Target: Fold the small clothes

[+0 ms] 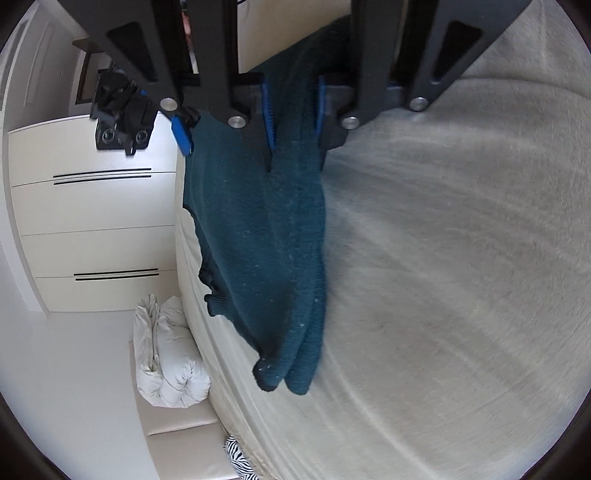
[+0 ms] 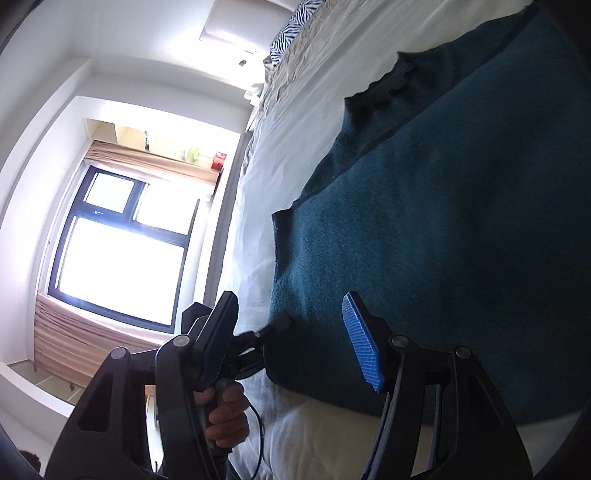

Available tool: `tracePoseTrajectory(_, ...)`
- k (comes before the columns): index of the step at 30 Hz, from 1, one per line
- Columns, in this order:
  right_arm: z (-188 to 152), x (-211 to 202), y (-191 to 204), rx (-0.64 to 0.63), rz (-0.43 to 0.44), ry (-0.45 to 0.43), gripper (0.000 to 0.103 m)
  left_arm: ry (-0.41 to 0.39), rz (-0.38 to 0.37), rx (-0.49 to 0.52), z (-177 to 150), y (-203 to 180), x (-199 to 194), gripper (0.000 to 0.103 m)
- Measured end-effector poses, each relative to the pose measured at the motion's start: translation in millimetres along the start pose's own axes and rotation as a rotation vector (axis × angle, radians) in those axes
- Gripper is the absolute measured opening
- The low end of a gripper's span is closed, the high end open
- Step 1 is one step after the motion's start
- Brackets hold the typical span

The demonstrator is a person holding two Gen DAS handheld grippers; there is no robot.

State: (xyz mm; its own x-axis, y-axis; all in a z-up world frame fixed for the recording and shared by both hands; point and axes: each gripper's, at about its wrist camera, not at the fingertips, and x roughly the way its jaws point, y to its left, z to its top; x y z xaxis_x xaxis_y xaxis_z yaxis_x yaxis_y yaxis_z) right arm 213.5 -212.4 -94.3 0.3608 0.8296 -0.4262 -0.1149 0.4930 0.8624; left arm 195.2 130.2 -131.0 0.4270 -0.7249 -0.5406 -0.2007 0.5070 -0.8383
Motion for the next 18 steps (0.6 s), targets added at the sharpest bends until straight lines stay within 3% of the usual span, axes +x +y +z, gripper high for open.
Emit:
tracePoseTrajectory(4, 11.0, 30.6, -0.8, 0.004, -0.008, 0.045, 0.059, -0.01, 0.022, 0.031, -1.3, -5.8, -0.5, 0.015)
tracePoseTrajectory(8, 20.5, 51.7, -31.6, 0.075, -0.057, 0.055, 0.057, -0.019, -0.01, 0.016, -0.4, -11.4, -3.2, 0.014)
tracePoseTrajectory(14, 24.6, 28.8, -49.3, 0.167, 0.069, 0.005, 0.058, -0.04, -0.013, 0.081, 0.5, -50.4, -6.3, 0.013)
tracePoseTrajectory(18, 34.7, -7.4, -62.6, 0.184, 0.101, -0.05, 0.064, -0.032, -0.016, 0.15, -2.4, -90.3, 6.2, 0.013)
